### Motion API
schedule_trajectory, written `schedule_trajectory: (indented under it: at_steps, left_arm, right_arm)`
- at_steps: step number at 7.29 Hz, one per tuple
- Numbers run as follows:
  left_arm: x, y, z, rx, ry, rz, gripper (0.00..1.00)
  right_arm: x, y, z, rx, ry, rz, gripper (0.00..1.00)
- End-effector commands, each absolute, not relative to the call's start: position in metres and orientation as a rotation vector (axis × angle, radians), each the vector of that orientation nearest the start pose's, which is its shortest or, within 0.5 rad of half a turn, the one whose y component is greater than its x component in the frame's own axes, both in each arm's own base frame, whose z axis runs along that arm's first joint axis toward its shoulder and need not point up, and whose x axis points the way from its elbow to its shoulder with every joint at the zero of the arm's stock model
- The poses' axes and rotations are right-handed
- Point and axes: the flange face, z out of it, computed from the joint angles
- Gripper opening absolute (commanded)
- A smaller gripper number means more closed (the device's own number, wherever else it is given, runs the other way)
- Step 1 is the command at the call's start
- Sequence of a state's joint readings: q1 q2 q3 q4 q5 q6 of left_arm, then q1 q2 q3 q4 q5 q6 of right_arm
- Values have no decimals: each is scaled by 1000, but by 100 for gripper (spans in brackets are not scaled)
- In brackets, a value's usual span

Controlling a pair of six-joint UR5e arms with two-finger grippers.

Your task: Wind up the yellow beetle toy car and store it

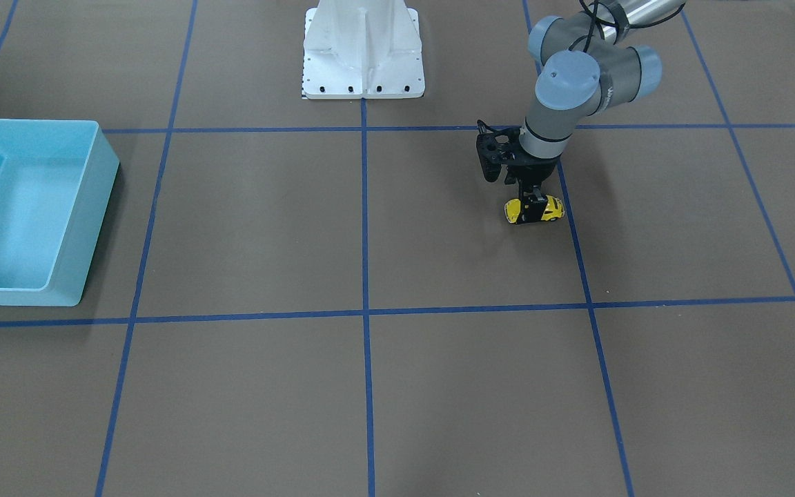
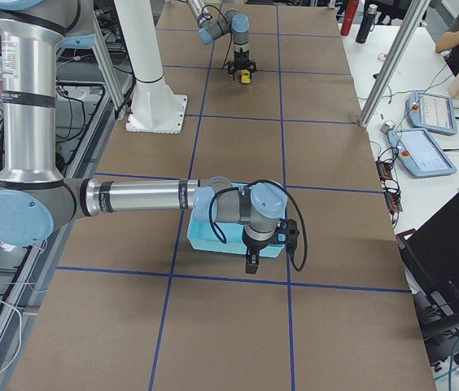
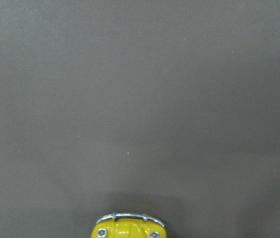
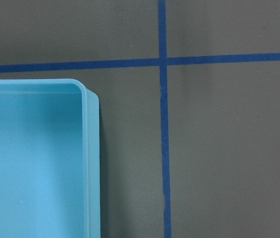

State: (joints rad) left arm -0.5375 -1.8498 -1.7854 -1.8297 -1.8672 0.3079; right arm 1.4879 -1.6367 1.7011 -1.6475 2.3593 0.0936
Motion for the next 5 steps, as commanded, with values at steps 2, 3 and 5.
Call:
schedule_trajectory:
  at_steps: [2,3,5]
  left_arm:
    - [461,-403,393,650,558,1401,99]
    - [460,-408,398,640,553,1396,99]
    - [457,-416,397,641,552,1382,99]
  right_arm:
    - [24,-466,633,-81,-784,15,100]
    - [24,-466,633,-82,-784,16,100]
    - [24,-466,634,-82,-784,16,100]
